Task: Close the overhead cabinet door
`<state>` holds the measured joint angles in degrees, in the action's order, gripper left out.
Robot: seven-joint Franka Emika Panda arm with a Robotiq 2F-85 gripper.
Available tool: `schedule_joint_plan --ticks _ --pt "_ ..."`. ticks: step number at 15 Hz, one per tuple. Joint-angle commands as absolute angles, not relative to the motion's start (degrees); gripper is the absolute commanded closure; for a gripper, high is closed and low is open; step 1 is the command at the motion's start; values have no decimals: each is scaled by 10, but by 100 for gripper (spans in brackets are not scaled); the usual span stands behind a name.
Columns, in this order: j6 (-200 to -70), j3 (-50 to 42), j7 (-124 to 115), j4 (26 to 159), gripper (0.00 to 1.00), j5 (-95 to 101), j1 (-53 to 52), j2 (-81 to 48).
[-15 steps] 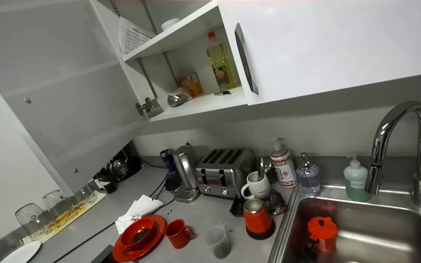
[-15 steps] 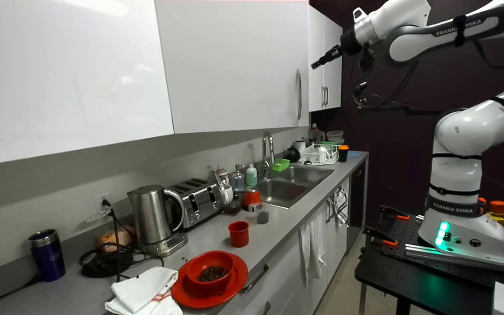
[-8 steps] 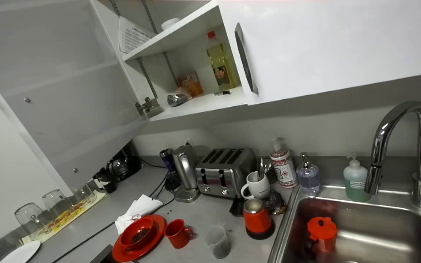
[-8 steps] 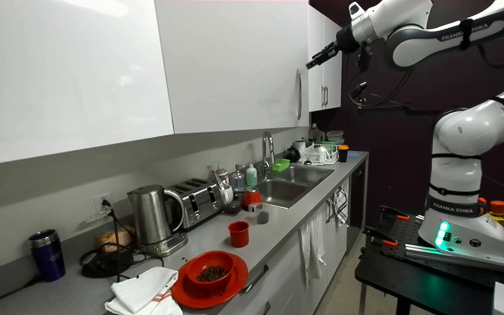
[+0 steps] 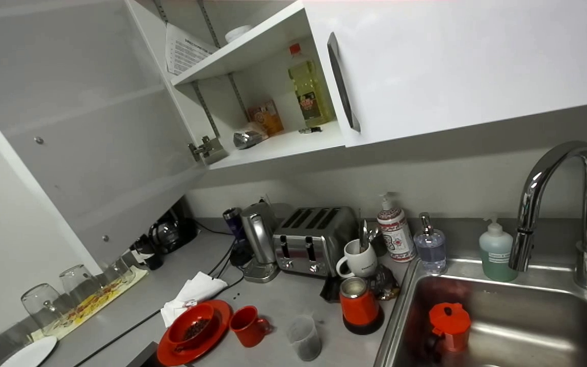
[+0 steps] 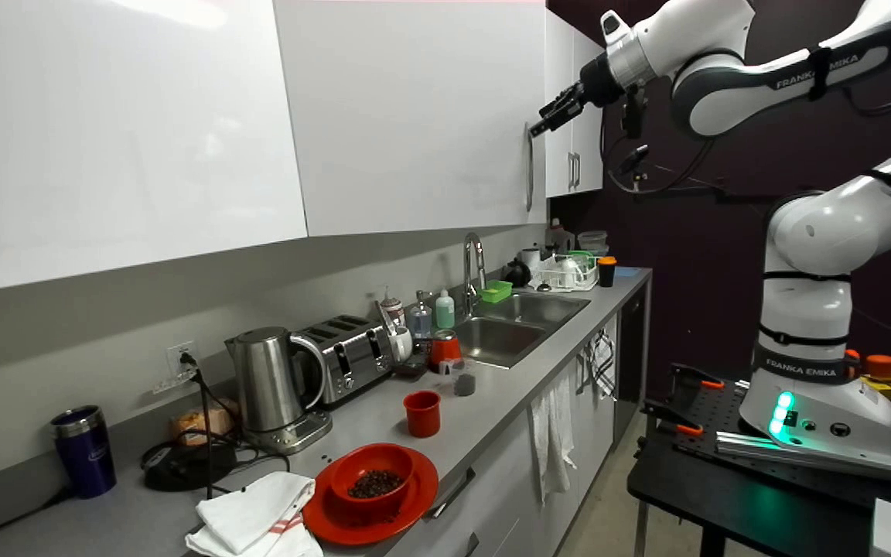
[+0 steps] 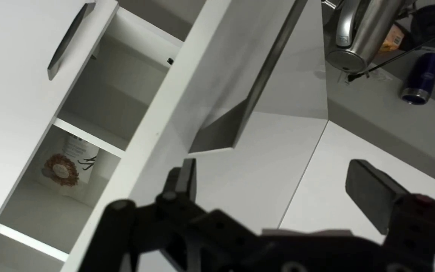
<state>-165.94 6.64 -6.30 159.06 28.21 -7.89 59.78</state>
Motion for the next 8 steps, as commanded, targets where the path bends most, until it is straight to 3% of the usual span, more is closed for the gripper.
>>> schedule_joint_plan --ticks 1,8 --pt "-1677 96 -89 1591 0 298 -44 574" --pt "-1681 114 -16 1568 0 223 15 519"
